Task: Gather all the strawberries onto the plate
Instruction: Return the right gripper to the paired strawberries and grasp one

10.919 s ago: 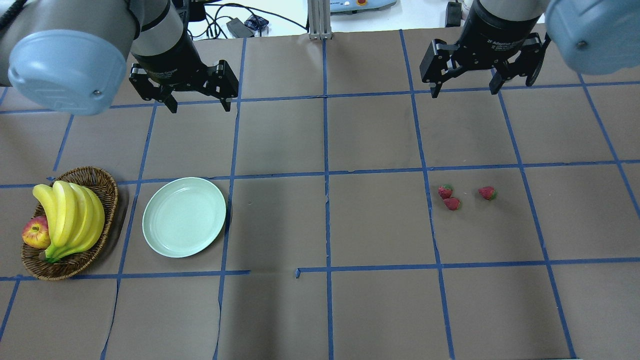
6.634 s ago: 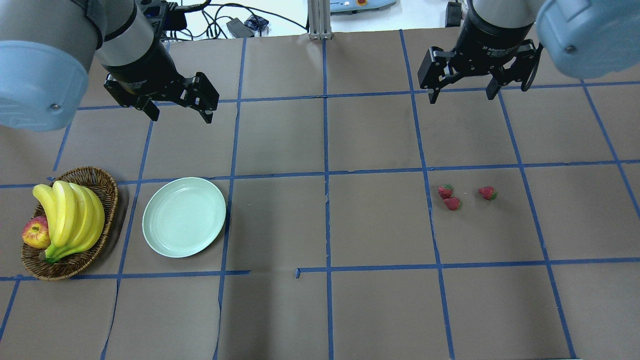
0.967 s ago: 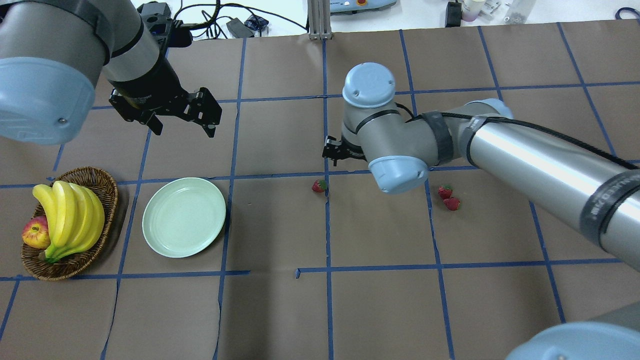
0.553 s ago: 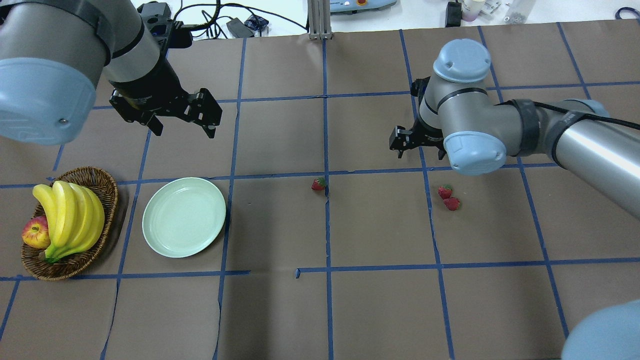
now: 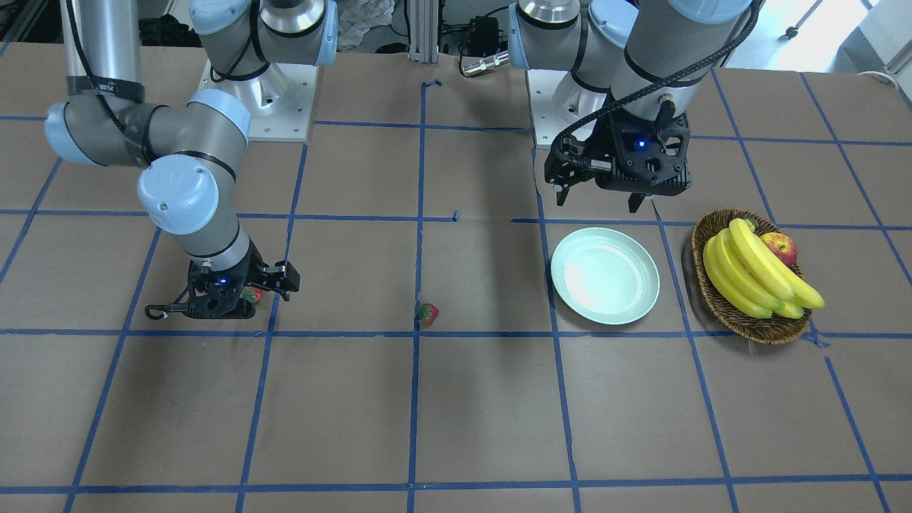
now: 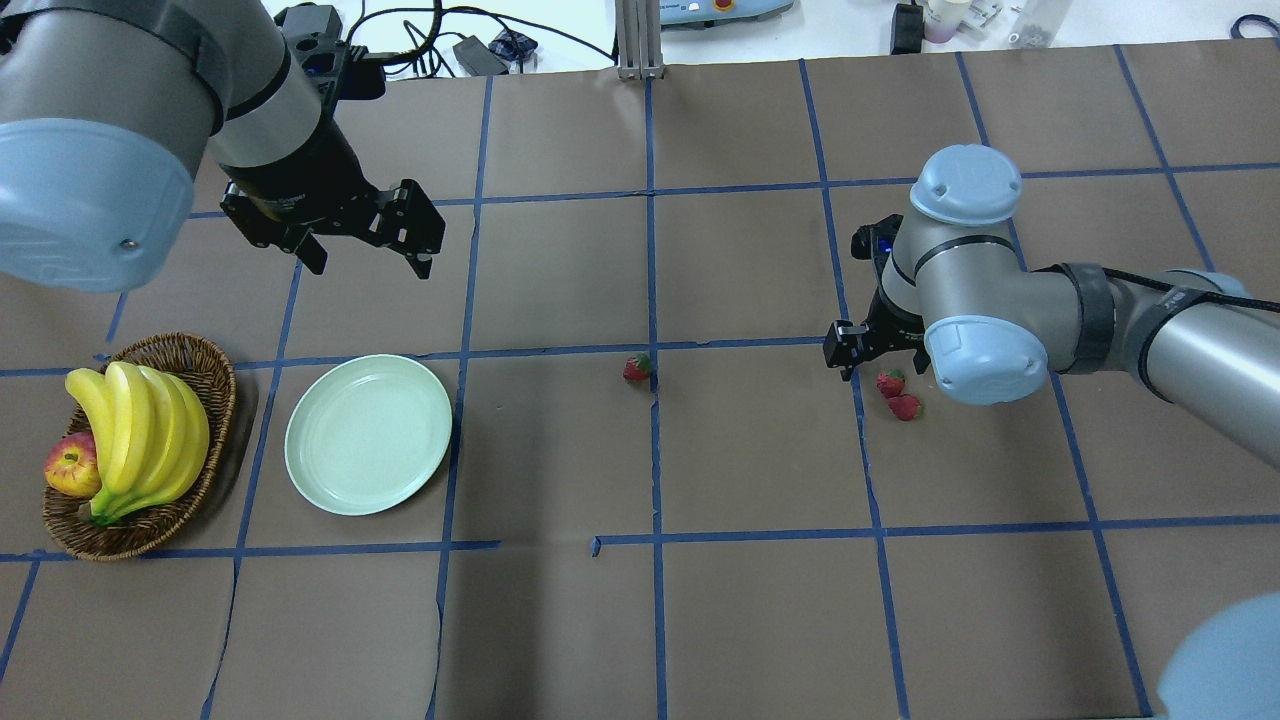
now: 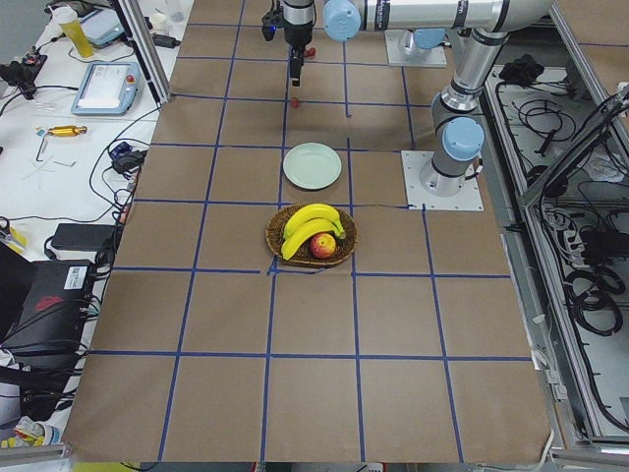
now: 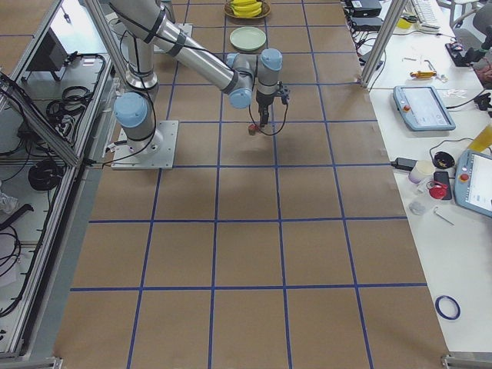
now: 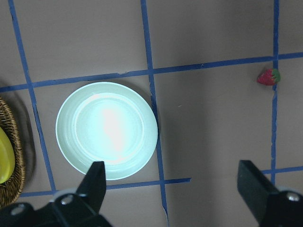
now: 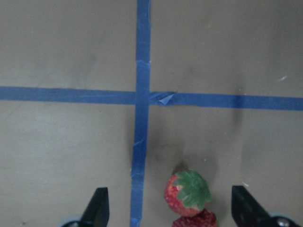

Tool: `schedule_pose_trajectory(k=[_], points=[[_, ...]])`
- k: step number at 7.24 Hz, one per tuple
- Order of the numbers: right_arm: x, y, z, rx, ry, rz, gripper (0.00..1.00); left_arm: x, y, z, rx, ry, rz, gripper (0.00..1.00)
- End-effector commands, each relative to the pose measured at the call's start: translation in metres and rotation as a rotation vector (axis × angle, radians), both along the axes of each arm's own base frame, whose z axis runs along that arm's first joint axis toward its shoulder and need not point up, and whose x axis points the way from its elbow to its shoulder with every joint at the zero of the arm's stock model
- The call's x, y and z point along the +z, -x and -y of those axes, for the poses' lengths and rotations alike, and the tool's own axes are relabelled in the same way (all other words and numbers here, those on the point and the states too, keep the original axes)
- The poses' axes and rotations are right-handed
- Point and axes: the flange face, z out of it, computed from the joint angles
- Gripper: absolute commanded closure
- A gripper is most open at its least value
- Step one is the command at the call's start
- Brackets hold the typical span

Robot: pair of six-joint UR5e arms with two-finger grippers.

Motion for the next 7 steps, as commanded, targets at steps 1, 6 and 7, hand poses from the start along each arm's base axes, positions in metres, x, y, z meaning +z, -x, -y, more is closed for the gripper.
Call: schedule_pose_trajectory(k=[1, 6, 7], points=[[-0.01, 0.003, -0.007, 0.027, 0.018, -0.026, 0.15, 0.0, 0.0, 0.0, 0.0, -0.001, 0.0, 0.0], [-0.001, 0.002, -0.001, -0.02, 0.044, -0.021, 1.0, 0.0, 0.0, 0.0, 0.0, -0.001, -0.001, 0.0], [0.003, 0.0, 0.001, -0.056, 0.062, -0.021, 1.0, 0.0, 0.0, 0.0, 0.0, -0.001, -0.001, 0.0]])
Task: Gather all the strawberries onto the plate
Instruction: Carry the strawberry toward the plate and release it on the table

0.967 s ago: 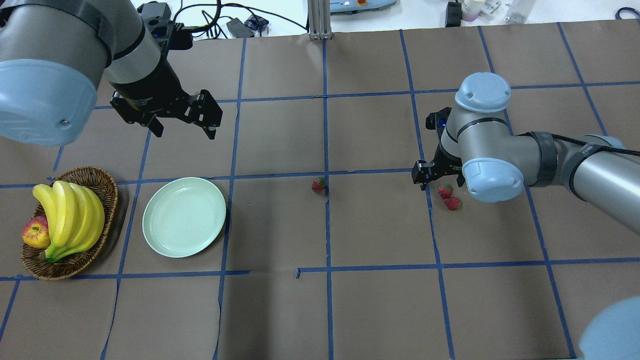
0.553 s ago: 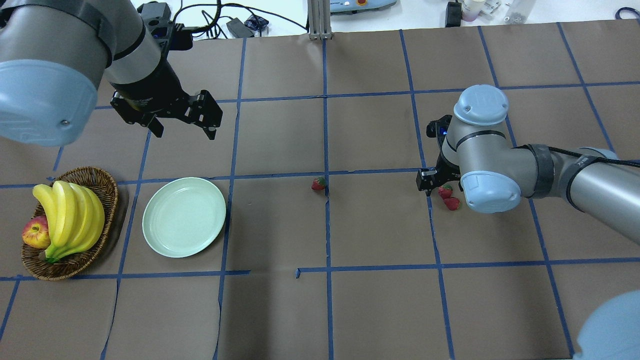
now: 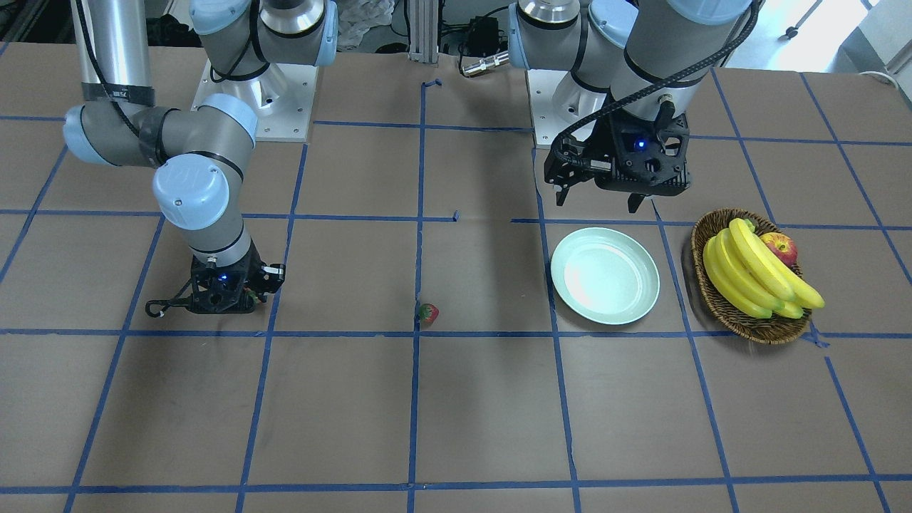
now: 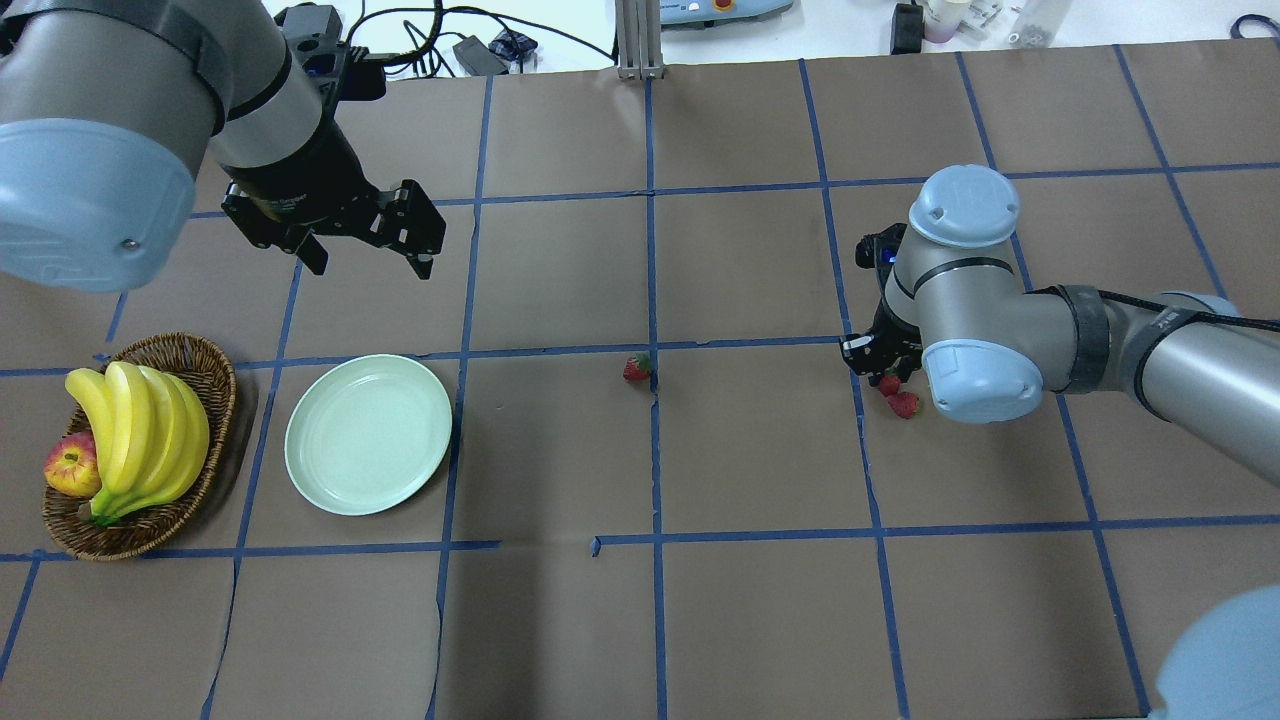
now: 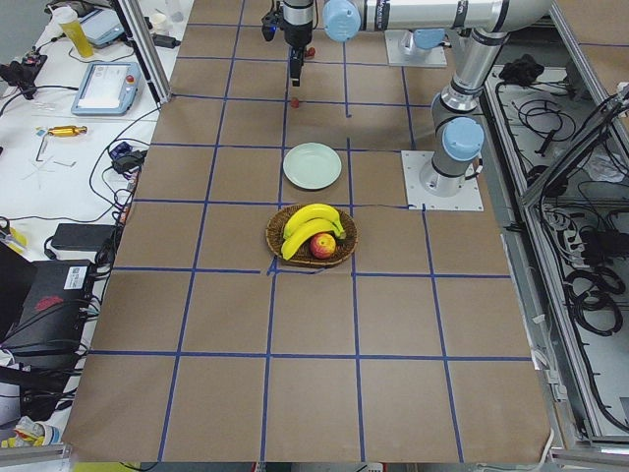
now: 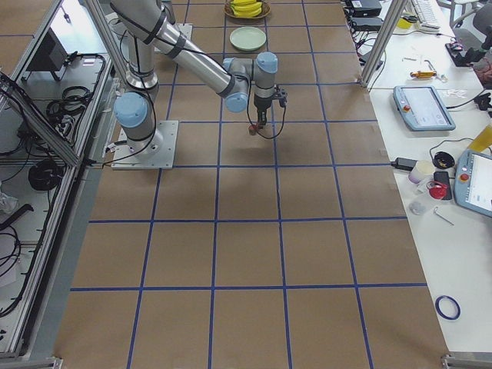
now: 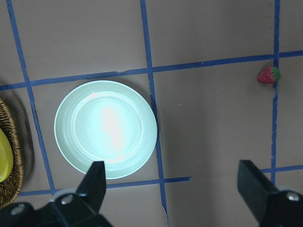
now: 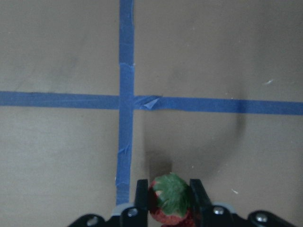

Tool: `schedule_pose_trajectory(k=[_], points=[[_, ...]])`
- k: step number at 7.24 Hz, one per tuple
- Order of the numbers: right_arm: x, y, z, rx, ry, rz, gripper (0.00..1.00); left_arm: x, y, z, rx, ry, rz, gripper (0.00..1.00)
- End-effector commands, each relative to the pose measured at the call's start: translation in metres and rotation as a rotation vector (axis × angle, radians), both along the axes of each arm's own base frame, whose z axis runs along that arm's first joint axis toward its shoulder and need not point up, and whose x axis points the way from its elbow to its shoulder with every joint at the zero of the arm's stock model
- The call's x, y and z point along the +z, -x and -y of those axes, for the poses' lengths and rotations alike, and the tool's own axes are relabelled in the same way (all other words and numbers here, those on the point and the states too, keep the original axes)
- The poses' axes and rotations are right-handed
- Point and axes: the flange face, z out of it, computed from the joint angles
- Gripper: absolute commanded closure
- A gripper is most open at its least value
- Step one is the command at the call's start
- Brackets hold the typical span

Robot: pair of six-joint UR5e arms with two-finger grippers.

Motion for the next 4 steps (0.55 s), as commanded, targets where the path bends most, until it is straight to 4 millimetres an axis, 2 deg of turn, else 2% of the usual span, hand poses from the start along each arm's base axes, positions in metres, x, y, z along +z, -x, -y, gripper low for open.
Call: schedule_pose_trajectory(k=[1, 2, 4], points=[[0.03, -0.011, 0.024, -0.093, 0.079, 0.04, 1.0, -0.001, 0.0, 0.0, 0.0, -0.001, 0.0, 0.0], [0.049, -0.047, 0.035, -0.158, 0.099, 0.104, 1.0, 0.0, 0.0, 0.0, 0.0, 0.0, 0.0, 0.0], [0.057, -0.16, 0.005, -0.19, 0.089, 0.141, 1.0, 0.0, 0.0, 0.0, 0.0, 0.0, 0.0, 0.0]])
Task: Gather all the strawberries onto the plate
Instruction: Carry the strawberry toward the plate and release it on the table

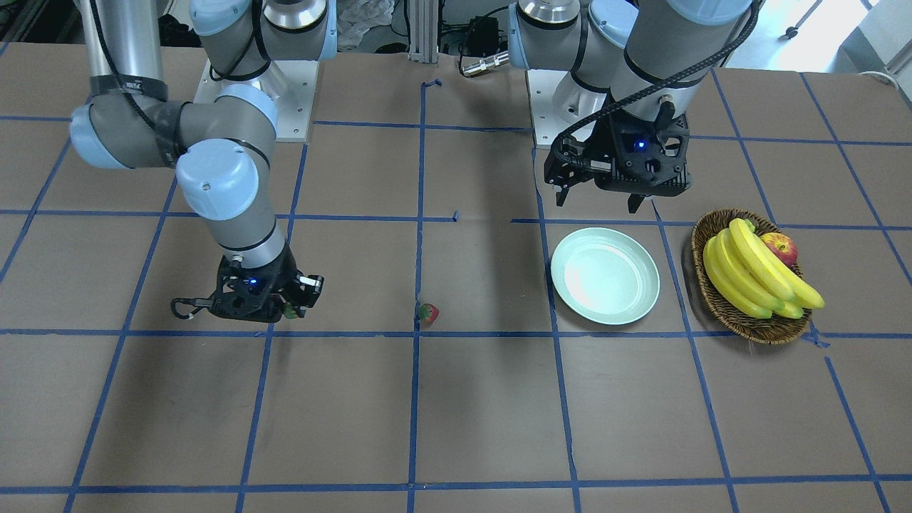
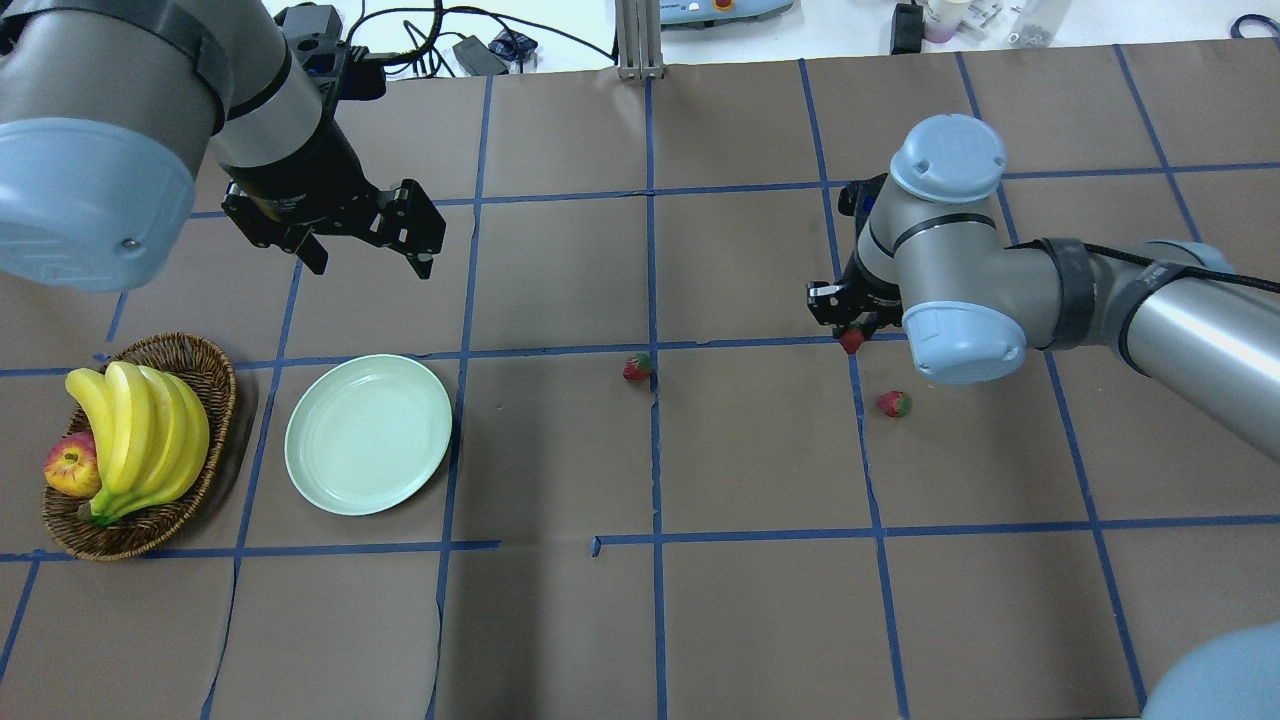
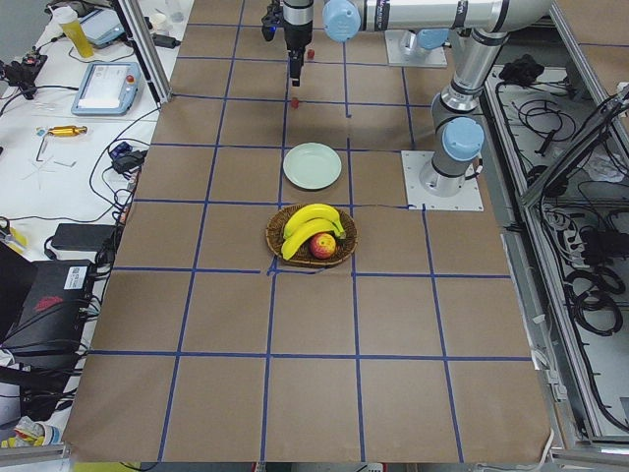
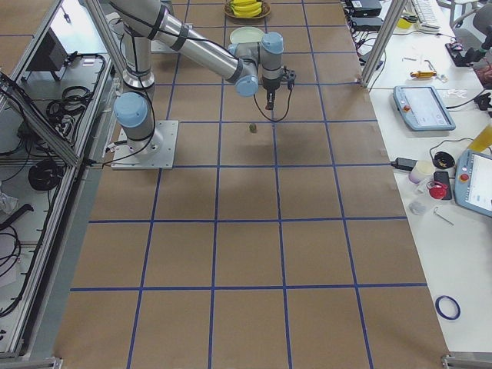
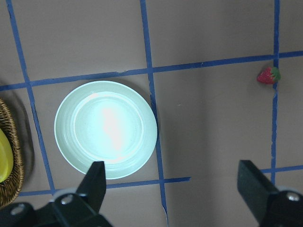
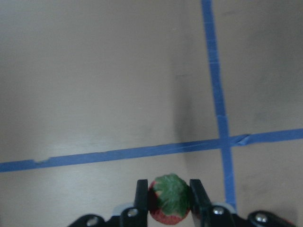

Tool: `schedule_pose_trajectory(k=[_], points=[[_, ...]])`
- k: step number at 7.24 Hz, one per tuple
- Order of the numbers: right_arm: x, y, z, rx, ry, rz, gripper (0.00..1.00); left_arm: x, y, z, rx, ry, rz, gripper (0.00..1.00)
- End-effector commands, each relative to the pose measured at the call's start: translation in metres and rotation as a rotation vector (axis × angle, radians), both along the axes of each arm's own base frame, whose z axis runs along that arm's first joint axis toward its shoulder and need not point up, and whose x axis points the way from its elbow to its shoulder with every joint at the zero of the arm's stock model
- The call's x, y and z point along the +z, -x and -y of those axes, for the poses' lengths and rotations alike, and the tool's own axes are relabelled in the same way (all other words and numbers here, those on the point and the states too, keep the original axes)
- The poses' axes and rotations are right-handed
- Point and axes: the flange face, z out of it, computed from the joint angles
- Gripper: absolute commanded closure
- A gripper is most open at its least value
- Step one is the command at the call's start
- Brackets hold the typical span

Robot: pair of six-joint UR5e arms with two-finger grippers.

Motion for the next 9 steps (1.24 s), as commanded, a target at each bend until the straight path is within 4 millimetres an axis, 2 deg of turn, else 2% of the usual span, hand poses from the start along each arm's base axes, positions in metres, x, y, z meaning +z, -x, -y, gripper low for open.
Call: schedule_pose_trajectory(k=[1, 3, 4, 5, 6, 7, 9], points=[[0.009, -0.115, -0.035, -0.057, 0.003, 0.04, 1.0, -0.001, 0.0, 0.0, 0.0, -0.001, 0.0, 0.0], [0.0, -0.2, -0.053, -0.078, -0.005, 0.056, 1.0, -0.001, 0.0, 0.0, 0.0, -0.001, 0.0, 0.0], [-0.012, -0.221, -0.049, -0.091, -0.012, 0.055, 1.0, 0.0, 0.0, -0.001, 0.0, 0.0, 0.0, 0.0], [-0.033, -0.227, -0.044, -0.107, -0.029, 0.048, 1.0, 0.0, 0.0, -0.001, 0.0, 0.0, 0.0, 0.0], [-0.03, -0.244, -0.048, -0.099, -0.009, 0.065, 1.0, -0.003, 0.0, -0.001, 0.0, -0.006, -0.001, 0.0], [-0.037, -0.253, -0.051, -0.102, -0.016, 0.063, 1.0, -0.005, 0.0, -0.003, 0.0, -0.009, 0.002, 0.0], [-0.05, -0.254, -0.048, -0.101, -0.016, 0.058, 1.0, -0.005, 0.0, -0.004, -0.001, -0.009, 0.003, 0.0]])
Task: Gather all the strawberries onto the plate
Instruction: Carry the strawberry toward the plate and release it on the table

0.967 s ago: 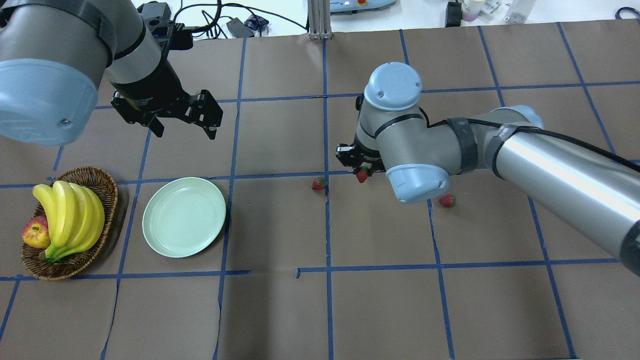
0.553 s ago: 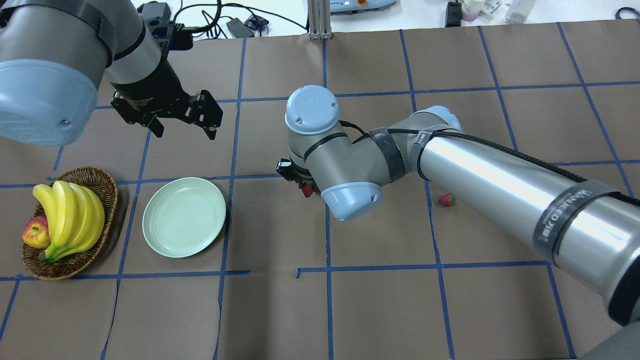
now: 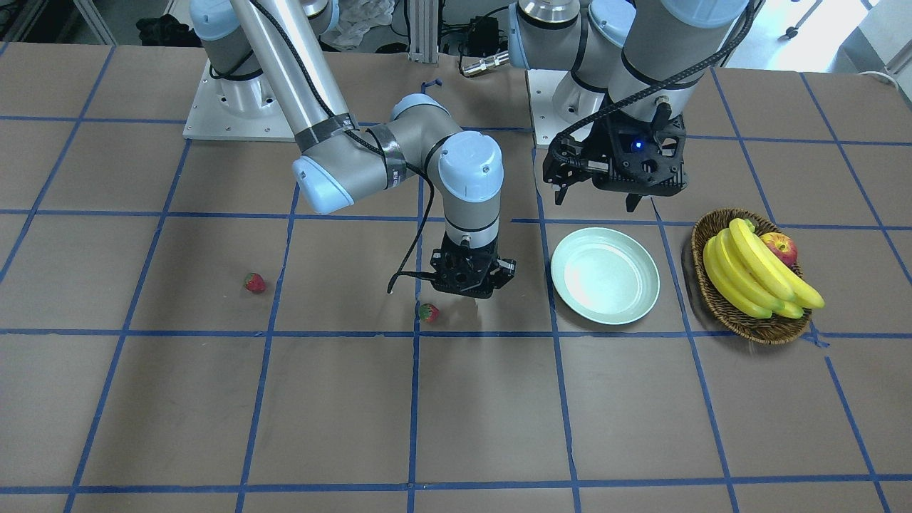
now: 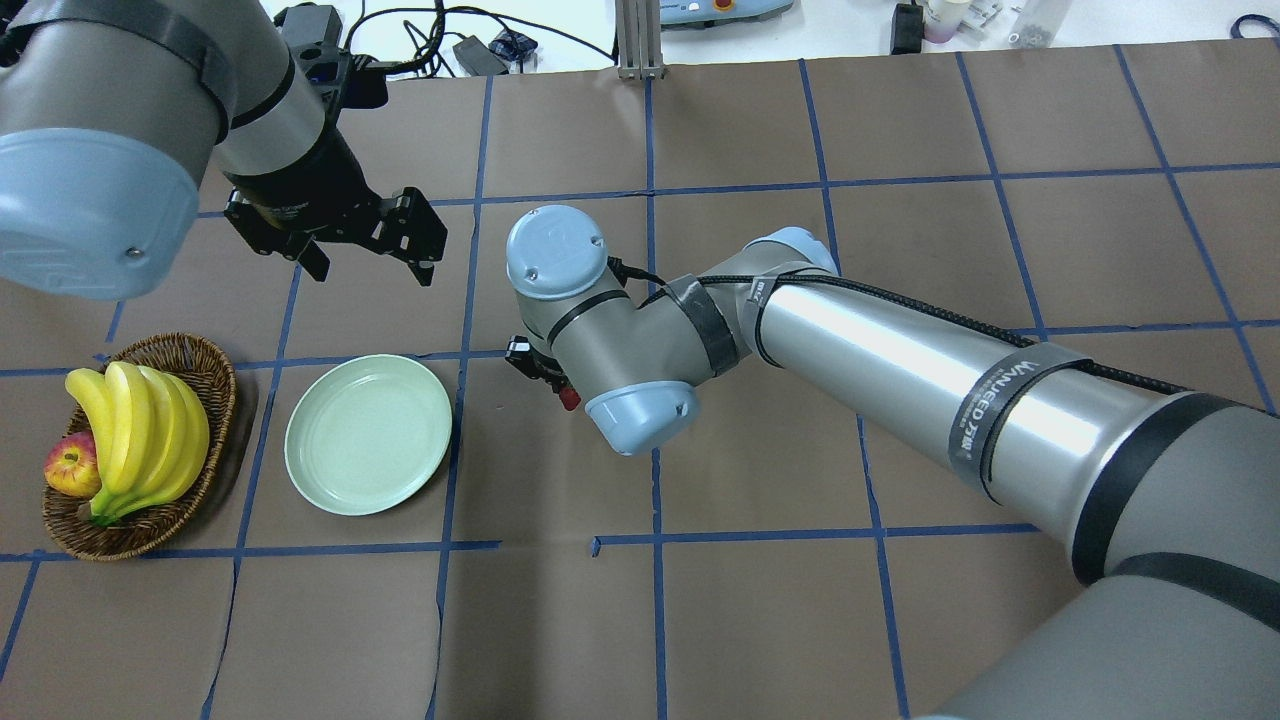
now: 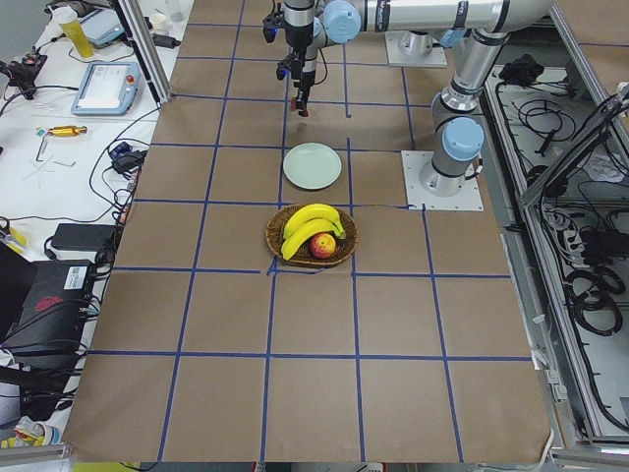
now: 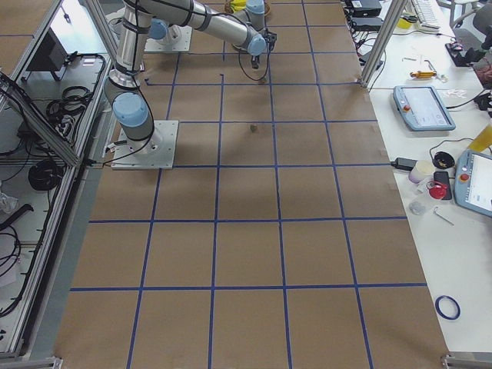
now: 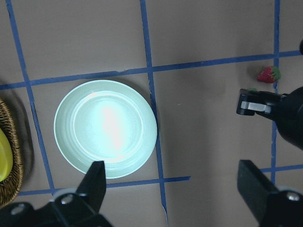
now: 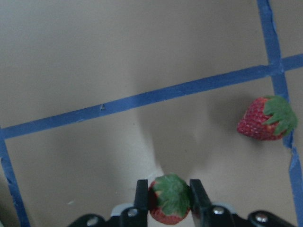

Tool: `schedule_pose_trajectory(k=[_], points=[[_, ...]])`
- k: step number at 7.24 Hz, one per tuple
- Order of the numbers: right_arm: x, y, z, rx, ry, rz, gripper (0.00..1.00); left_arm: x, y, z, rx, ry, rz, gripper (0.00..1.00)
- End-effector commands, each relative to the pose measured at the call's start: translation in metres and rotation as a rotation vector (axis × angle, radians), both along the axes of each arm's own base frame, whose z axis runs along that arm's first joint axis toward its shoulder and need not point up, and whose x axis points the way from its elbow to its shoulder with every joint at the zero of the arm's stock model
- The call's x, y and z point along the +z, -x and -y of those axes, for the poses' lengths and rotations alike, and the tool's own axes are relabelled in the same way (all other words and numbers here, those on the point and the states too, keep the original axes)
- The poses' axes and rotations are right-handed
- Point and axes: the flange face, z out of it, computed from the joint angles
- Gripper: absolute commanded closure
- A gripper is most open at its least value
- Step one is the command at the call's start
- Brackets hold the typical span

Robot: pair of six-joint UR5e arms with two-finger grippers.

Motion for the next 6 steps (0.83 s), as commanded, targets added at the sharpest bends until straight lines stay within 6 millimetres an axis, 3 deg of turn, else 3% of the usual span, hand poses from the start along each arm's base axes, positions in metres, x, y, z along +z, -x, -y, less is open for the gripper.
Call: schedule_pose_trajectory(k=[1, 2, 3, 4, 5, 6], points=[[-0.01, -0.002, 0.001, -0.001, -0.002, -0.001, 0.24, 0.0, 0.0, 0.0, -0.001, 0.001, 0.003, 0.0], [-0.008, -0.001, -0.001, 0.001, -0.002, 0.001, 0.0, 0.0, 0.0, 0.0, -0.001, 0.001, 0.003, 0.0], [0.003, 0.0, 0.004, 0.001, 0.02, -0.001, 0.0, 0.0, 0.0, 0.0, -0.001, 0.001, 0.003, 0.0], [0.036, 0.014, 0.004, 0.001, 0.058, 0.012, 0.0, 0.0, 0.0, 0.0, -0.001, 0.001, 0.003, 0.0], [0.059, 0.055, 0.008, 0.021, 0.019, -0.025, 0.0, 0.001, -0.001, 0.0, -0.001, 0.006, 0.003, 0.0], [0.061, 0.121, 0.017, 0.022, -0.036, -0.051, 0.0, 0.001, -0.001, 0.0, 0.001, 0.006, 0.004, 0.0]])
